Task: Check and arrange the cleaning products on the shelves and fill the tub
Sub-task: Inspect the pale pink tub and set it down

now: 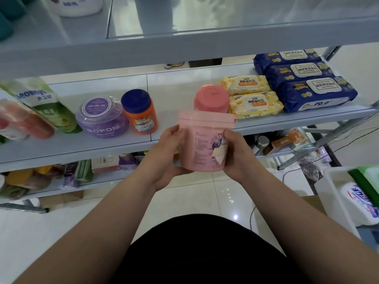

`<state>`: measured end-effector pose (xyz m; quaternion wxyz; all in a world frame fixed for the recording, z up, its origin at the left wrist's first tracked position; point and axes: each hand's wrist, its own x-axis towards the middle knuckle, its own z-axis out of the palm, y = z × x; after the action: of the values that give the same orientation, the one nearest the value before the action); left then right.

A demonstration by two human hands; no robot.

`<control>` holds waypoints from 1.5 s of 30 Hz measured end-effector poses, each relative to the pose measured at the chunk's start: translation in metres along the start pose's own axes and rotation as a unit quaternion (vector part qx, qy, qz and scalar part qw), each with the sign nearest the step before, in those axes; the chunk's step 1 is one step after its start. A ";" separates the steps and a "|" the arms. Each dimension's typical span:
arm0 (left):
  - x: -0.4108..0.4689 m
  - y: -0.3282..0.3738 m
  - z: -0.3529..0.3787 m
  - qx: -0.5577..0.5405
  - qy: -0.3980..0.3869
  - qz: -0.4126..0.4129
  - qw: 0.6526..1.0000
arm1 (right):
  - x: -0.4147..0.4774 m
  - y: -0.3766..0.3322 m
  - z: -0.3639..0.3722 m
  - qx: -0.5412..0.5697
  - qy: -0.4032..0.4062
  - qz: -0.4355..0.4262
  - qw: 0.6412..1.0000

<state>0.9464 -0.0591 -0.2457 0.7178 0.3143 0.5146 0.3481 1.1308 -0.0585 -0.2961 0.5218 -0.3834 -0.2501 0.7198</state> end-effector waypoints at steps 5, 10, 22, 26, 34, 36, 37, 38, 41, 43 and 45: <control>0.003 -0.004 -0.012 -0.076 -0.013 0.032 0.996 | 0.002 0.006 0.002 -0.081 -0.038 -0.051 0.995; 0.008 -0.008 -0.026 -0.133 0.014 0.040 0.990 | 0.002 0.003 0.017 -0.188 -0.079 -0.086 0.975; 0.013 -0.008 -0.077 -0.038 0.027 0.126 0.991 | 0.009 0.019 0.045 -0.330 -0.028 -0.028 0.943; 0.014 -0.010 -0.100 0.027 0.006 0.115 0.993 | 0.011 0.035 0.051 -0.365 0.018 -0.030 0.931; 0.043 -0.012 -0.107 0.093 0.029 0.069 0.993 | 0.026 0.053 0.037 -0.411 0.071 -0.059 0.907; 0.054 -0.009 -0.100 0.111 0.040 0.060 0.991 | 0.036 0.045 0.034 -0.459 0.083 -0.075 0.881; 0.060 -0.008 -0.097 0.103 0.048 0.058 0.992 | 0.042 0.041 0.033 -0.483 0.083 -0.085 0.867; 0.064 -0.006 -0.092 0.098 0.054 0.061 0.992 | 0.048 0.037 0.031 -0.501 0.079 -0.094 0.857; 0.079 0.000 -0.079 0.099 0.072 0.073 0.990 | 0.066 0.025 0.022 -0.518 0.041 -0.098 0.849; 0.089 0.002 -0.071 0.079 0.087 0.073 0.990 | 0.077 0.017 0.015 -0.550 0.025 -0.089 0.830; 0.100 0.000 -0.065 0.075 0.097 0.088 0.989 | 0.088 0.011 0.009 -0.584 0.018 -0.094 0.806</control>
<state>0.9066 0.0297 -0.3156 0.6060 0.3758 0.5765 0.3990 1.1033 0.0213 -0.3247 0.2691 -0.6032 -0.6483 0.3788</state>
